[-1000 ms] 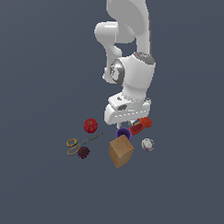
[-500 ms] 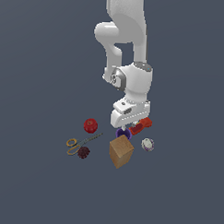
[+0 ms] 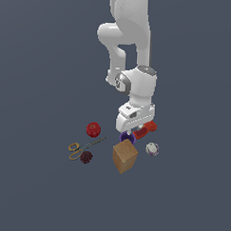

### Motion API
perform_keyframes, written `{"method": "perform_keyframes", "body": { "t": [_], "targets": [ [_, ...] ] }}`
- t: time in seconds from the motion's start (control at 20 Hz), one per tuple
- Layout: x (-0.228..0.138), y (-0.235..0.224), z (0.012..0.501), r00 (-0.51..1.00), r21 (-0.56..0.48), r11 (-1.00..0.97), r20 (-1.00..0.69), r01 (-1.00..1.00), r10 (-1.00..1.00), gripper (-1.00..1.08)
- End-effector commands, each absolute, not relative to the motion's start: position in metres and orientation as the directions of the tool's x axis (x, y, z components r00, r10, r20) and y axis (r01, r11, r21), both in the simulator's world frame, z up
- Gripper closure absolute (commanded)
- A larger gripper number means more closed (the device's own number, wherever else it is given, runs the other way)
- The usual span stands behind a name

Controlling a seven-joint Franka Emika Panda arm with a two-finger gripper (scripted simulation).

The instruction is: Pick up a designated object from a clutter of objects.

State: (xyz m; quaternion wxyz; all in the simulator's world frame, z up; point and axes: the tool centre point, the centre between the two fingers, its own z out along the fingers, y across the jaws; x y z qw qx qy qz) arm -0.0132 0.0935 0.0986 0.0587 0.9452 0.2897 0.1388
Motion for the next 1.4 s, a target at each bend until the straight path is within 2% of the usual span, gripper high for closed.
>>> {"method": "perform_keyframes", "body": {
  "t": [0.0,0.7,0.75,1.35],
  "targets": [
    [-0.013,0.093,0.098,0.794,0.192,-0.825,0.228,0.531,0.564,-0.2],
    [-0.005,0.093,0.069,0.792,0.192,-0.824,0.23,0.533,0.566,-0.2],
    [-0.005,0.093,0.069,0.792,0.192,-0.824,0.23,0.533,0.566,1.08],
    [-0.005,0.093,0.071,0.792,0.192,-0.824,0.231,0.533,0.565,1.08]
  ]
}}
